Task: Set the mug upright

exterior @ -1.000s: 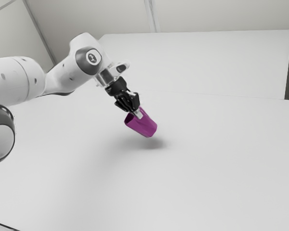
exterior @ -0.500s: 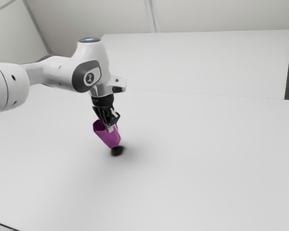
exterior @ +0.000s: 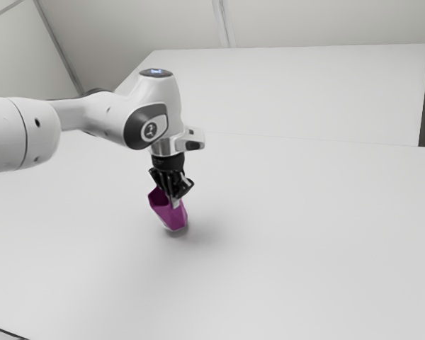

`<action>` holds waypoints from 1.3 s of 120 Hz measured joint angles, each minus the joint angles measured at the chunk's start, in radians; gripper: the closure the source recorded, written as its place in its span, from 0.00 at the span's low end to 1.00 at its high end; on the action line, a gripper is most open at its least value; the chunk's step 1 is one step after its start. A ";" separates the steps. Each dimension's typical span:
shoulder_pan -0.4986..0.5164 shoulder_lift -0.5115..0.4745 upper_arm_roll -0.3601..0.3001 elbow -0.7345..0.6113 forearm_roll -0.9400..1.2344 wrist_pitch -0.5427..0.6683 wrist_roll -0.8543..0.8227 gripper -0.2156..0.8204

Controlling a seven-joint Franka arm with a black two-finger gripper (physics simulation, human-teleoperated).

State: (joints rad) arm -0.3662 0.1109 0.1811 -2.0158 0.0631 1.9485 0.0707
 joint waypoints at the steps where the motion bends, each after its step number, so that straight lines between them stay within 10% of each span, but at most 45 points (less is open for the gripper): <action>1: 0.000 0.001 0.000 0.000 -0.001 0.001 -0.002 0.97; 52: -0.007 0.033 0.000 0.001 -0.030 0.028 -0.072 0.93; 99: -0.001 -0.034 -0.002 0.044 -0.061 0.023 -0.104 0.40; 156: 0.269 -0.016 -0.188 0.387 -0.054 -0.127 0.023 0.25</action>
State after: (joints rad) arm -0.0971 0.0947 -0.0073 -1.6286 0.0095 1.8218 0.0933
